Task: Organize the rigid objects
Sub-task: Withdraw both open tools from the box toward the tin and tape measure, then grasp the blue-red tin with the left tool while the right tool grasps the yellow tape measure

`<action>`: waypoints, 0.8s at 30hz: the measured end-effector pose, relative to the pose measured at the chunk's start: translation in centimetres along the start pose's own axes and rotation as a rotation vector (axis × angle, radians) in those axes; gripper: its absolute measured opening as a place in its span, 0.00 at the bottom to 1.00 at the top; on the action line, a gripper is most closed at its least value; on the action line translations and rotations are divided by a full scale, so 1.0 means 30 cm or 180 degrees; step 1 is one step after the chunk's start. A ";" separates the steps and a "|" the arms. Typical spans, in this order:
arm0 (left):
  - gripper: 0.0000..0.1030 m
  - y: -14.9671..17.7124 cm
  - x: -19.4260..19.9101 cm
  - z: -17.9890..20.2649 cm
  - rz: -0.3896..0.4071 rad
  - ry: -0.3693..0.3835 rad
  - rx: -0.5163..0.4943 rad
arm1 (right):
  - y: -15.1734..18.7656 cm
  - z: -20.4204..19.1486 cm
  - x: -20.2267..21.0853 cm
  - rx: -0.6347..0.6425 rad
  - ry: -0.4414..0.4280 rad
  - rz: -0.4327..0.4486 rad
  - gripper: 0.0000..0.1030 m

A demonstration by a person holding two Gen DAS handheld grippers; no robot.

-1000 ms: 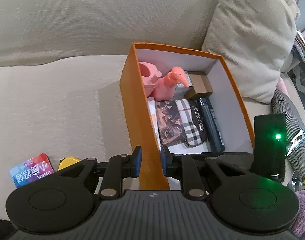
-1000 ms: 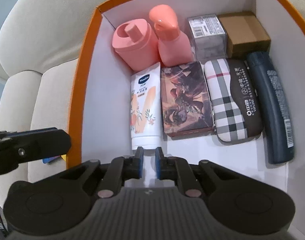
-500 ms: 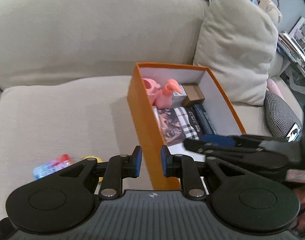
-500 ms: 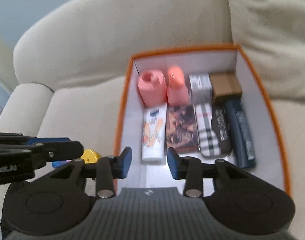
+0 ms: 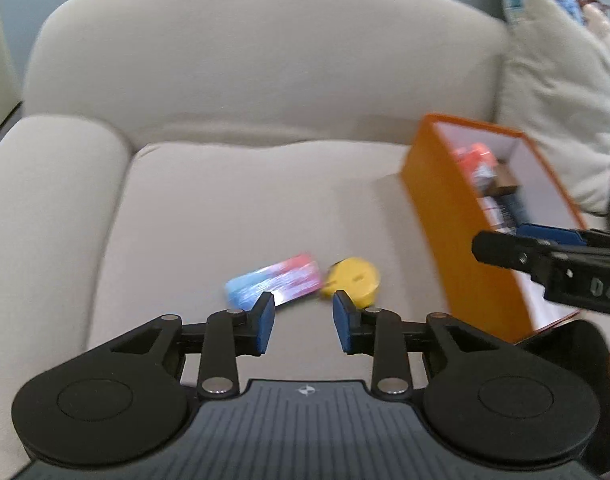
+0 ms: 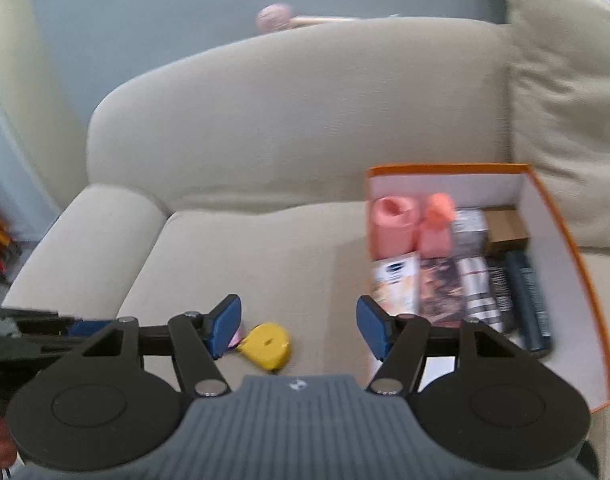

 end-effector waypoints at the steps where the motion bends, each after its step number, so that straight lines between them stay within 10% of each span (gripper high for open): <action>1: 0.36 0.011 -0.008 -0.014 -0.0020 -0.0004 0.0010 | 0.017 -0.026 -0.015 0.0021 -0.0037 -0.0040 0.63; 7: 0.36 0.053 -0.065 -0.062 -0.0061 0.0106 -0.0042 | 0.095 -0.142 -0.156 0.0304 -0.0049 -0.0429 0.63; 24: 0.68 -0.024 -0.363 -0.045 -0.0312 0.0618 -0.1767 | 0.086 -0.165 -0.537 0.1478 0.0161 -0.1284 0.61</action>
Point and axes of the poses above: each gripper's, at about its wrist camera, not at the fingertips, and x roughly against the way its jaws point, z to its right, y to its underside, the point moved 3 cm from there along -x, roughly the way its jaws point, and after that the axes turned 1 degree about -x, right-handed, at the moved point
